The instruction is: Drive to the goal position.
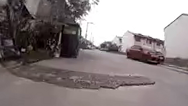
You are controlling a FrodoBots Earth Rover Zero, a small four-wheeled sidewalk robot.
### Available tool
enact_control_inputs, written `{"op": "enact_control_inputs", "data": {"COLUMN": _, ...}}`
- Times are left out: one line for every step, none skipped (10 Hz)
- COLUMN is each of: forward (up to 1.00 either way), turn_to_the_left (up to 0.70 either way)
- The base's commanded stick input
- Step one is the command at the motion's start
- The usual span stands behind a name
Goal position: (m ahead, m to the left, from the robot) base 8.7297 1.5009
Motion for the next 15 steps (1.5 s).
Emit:
{"op": "enact_control_inputs", "data": {"forward": 0.7, "turn_to_the_left": 0.01}}
{"op": "enact_control_inputs", "data": {"forward": 0.7, "turn_to_the_left": 0.01}}
{"op": "enact_control_inputs", "data": {"forward": 0.7, "turn_to_the_left": 0.0}}
{"op": "enact_control_inputs", "data": {"forward": 0.7, "turn_to_the_left": 0.0}}
{"op": "enact_control_inputs", "data": {"forward": 0.7, "turn_to_the_left": 0.0}}
{"op": "enact_control_inputs", "data": {"forward": 0.7, "turn_to_the_left": 0.0}}
{"op": "enact_control_inputs", "data": {"forward": 0.7, "turn_to_the_left": 0.0}}
{"op": "enact_control_inputs", "data": {"forward": 0.7, "turn_to_the_left": 0.0}}
{"op": "enact_control_inputs", "data": {"forward": 0.7, "turn_to_the_left": 0.0}}
{"op": "enact_control_inputs", "data": {"forward": 0.7, "turn_to_the_left": 0.0}}
{"op": "enact_control_inputs", "data": {"forward": 0.7, "turn_to_the_left": 0.0}}
{"op": "enact_control_inputs", "data": {"forward": 0.7, "turn_to_the_left": 0.0}}
{"op": "enact_control_inputs", "data": {"forward": 0.7, "turn_to_the_left": 0.0}}
{"op": "enact_control_inputs", "data": {"forward": 0.7, "turn_to_the_left": 0.0}}
{"op": "enact_control_inputs", "data": {"forward": 0.7, "turn_to_the_left": 0.05}}
